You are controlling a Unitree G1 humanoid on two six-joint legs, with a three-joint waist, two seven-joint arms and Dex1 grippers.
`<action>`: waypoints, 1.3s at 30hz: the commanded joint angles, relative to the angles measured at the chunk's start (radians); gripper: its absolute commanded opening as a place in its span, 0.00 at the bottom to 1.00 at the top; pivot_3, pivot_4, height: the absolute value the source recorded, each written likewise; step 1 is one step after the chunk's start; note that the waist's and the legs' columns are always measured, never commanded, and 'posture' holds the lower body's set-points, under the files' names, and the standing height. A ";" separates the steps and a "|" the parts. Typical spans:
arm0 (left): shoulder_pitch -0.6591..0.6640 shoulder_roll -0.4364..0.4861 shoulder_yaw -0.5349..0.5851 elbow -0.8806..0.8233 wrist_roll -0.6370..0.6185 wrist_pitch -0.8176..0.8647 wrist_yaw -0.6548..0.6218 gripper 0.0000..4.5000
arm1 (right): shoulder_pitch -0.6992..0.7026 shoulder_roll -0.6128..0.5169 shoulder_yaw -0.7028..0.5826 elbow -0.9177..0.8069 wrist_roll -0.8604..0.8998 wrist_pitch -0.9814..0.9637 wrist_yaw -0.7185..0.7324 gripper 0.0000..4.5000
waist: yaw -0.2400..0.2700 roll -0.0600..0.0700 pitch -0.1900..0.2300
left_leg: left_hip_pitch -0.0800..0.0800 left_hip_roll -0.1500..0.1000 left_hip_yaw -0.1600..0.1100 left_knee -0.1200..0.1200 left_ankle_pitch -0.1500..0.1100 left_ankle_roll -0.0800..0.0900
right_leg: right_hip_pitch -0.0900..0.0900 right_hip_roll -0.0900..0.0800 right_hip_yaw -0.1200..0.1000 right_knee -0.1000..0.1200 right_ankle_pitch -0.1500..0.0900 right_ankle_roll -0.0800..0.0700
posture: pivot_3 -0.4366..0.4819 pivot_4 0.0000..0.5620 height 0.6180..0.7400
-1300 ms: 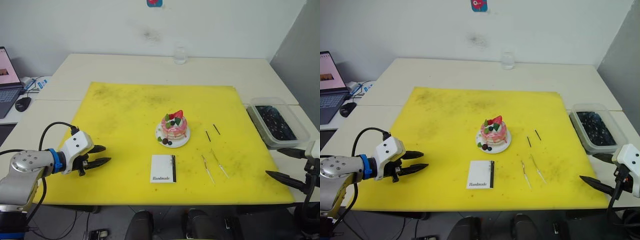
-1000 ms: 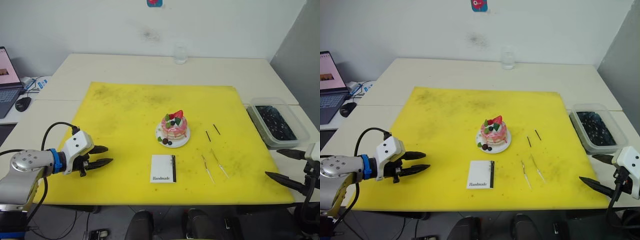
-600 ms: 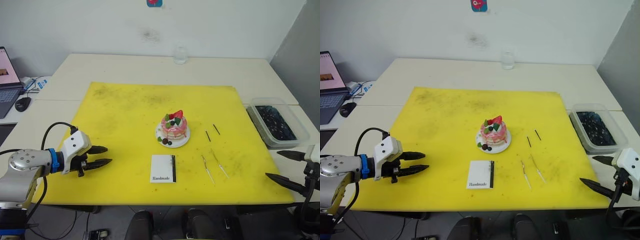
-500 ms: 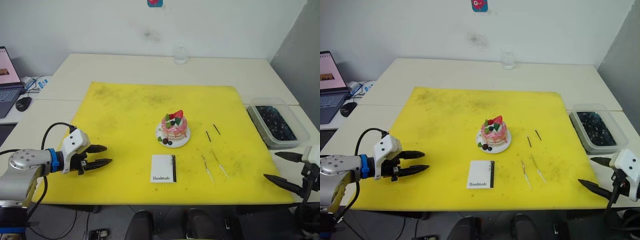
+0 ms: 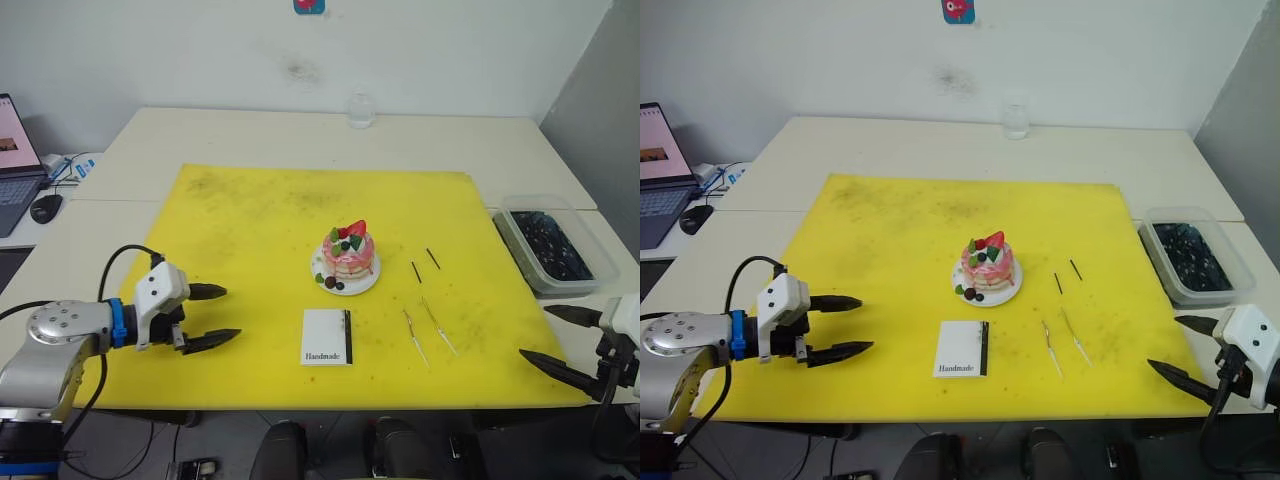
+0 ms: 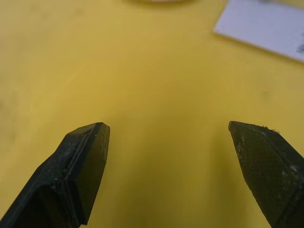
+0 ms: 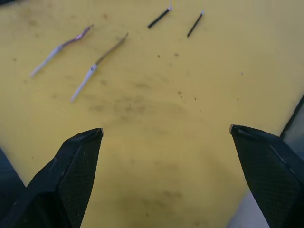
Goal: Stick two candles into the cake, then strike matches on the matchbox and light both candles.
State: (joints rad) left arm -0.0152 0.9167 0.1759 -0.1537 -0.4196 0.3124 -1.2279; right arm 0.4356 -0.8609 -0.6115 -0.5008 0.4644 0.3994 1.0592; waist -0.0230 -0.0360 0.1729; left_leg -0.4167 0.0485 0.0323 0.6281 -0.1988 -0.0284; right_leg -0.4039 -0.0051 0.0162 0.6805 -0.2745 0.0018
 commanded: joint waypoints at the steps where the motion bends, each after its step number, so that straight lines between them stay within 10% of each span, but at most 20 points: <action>1: 0.032 0.048 -0.040 -0.140 -0.075 0.076 -0.078 0.99 | 0.024 -0.007 -0.054 -0.171 0.094 0.088 -0.024 1.00 | 0.000 0.000 0.000 | 0.000 0.000 0.000 0.000 0.000 0.000 | 0.000 0.000 0.000 0.000 0.000 0.000 | 0.48 0.27 1.00; 20: -0.138 -0.055 -0.237 -0.447 -0.274 0.279 -0.010 0.99 | -0.042 0.115 0.365 -0.448 -0.022 0.368 -0.551 1.00 | -0.001 -0.001 -0.001 | 0.000 -0.001 -0.002 0.002 0.000 0.000 | 0.000 0.003 0.000 0.000 0.000 0.001 | 0.48 0.27 1.00; 37: -0.155 -0.076 -0.268 -0.444 -0.268 0.280 0.019 0.99 | -0.020 0.180 0.463 -0.365 -0.141 0.355 -0.620 1.00 | -0.001 -0.001 -0.001 | 0.000 0.000 -0.002 0.002 0.000 0.000 | 0.000 0.003 0.000 0.000 0.000 0.000 | 0.48 0.27 1.00; 39: -0.154 -0.075 -0.267 -0.446 -0.268 0.282 0.022 1.00 | -0.018 0.182 0.470 -0.366 -0.145 0.358 -0.623 0.87 | -0.001 -0.001 0.000 | 0.000 0.000 -0.002 0.002 0.000 0.000 | 0.000 0.003 0.000 0.000 0.000 0.000 | 0.48 0.27 1.00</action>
State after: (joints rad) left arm -0.1616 0.8371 -0.0975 -0.5817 -0.6821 0.6025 -1.2090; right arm 0.4145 -0.6822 -0.1375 -0.8493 0.3326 0.7695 0.4363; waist -0.0239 -0.0367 0.1725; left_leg -0.4169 0.0484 0.0304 0.6296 -0.1986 -0.0283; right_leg -0.4036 -0.0018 0.0162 0.6804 -0.2749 0.0011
